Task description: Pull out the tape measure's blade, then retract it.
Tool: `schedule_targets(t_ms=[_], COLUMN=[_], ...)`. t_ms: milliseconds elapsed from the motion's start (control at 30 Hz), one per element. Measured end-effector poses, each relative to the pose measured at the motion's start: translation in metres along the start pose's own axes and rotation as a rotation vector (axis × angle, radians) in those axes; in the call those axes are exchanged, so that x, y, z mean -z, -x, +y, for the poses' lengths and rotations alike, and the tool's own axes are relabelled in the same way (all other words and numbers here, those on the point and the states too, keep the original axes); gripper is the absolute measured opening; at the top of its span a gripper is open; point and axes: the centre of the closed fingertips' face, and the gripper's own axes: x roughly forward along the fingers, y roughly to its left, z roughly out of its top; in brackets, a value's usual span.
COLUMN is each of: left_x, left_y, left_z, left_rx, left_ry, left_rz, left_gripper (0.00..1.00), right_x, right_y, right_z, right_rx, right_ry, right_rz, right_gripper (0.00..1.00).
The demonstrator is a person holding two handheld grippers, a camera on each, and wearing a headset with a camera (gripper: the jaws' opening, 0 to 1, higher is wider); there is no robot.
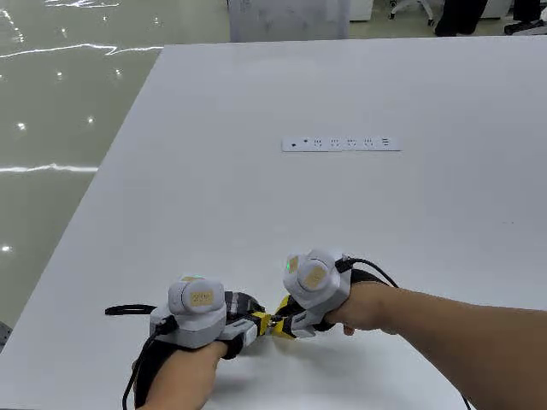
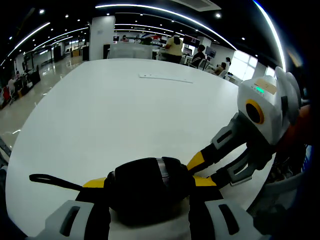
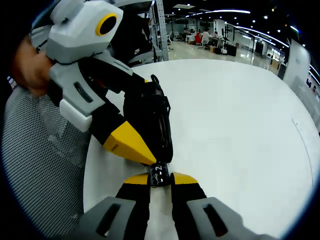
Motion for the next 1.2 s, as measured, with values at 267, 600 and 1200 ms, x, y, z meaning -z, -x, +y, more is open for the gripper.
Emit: schedule_targets(t_ms=[267, 600, 1200], left_x=[0.0002, 0.0001, -0.0003], left_y=[0.0001, 0.0000, -0.0010], left_z=[0.0000, 0.0001, 0.0005], left_rx=[0.001, 0.000, 0.002], left_ry=[0.001, 0.002, 0.002], left_rz=[0.001, -0.002, 0.001], left_gripper=[0.60, 0.60, 0.60], right_x=[-0.0027, -0.0052, -0.0075], right_y=[-0.0012, -0.0035, -0.0053], right_z=[0.0015, 0.0013, 0.0013], right_rx=[-0.001, -0.017, -0.021], right_ry=[-0.004, 0.012, 0.005], right_rz=[-0.006, -0.009, -0.008], right_gripper=[0.14, 0.14, 0.15])
